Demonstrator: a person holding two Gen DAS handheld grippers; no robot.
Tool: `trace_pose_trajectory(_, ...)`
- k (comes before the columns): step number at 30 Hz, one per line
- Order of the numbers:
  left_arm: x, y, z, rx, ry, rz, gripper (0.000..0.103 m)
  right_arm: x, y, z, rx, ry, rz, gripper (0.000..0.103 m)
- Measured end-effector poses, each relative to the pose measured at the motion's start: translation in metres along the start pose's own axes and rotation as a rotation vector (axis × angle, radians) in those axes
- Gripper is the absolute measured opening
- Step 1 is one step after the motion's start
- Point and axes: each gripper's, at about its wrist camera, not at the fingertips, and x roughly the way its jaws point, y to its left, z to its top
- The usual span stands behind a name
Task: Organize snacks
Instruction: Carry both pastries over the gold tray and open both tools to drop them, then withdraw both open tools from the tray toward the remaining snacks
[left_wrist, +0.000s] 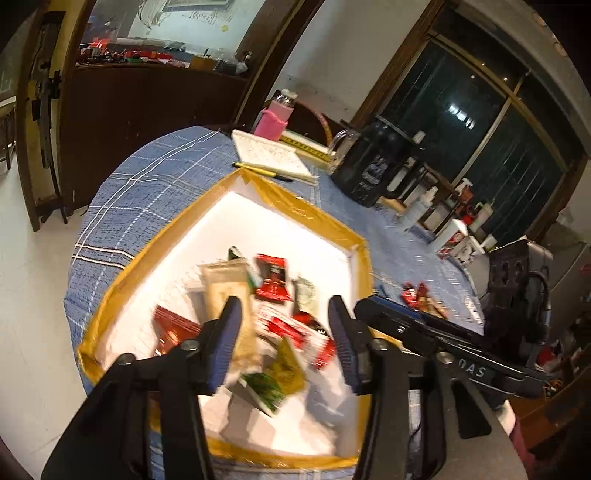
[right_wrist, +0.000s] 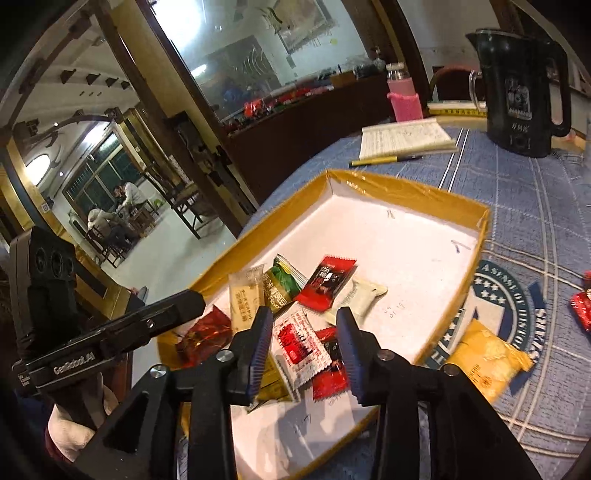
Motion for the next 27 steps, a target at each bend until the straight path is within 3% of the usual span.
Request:
trace_pose_trajectory(4,-0.020,-0.018,-0.011,-0.023,-0.030,-0.027,0.075,-0.021,-0.003,-0.009,0.017,-0.024,0.007,0.042)
trace_pose_trajectory(9,-0.038,-0.042,-0.033,-0.040,-0.053,-0.101,0.076,-0.049,-0.016,-0.028,0.060,-0.048,-0.001,0.046)
trace_pose_trajectory(17,-0.038,-0.087,-0.058,0.034,-0.015,-0.116,0.076,-0.098,-0.059,-0.057,0.132,-0.088,-0.039,0.046)
trace_pose_trajectory(21,-0.041,-0.097,-0.061,0.040,-0.006,-0.105,0.076,-0.129,-0.094,-0.073,0.159,-0.113,-0.106,0.048)
trace_pose_trajectory(27,-0.030,-0.097,-0.067,0.020,0.019,-0.118,0.076,-0.183,-0.177,-0.093,0.302,-0.167,-0.253,0.050)
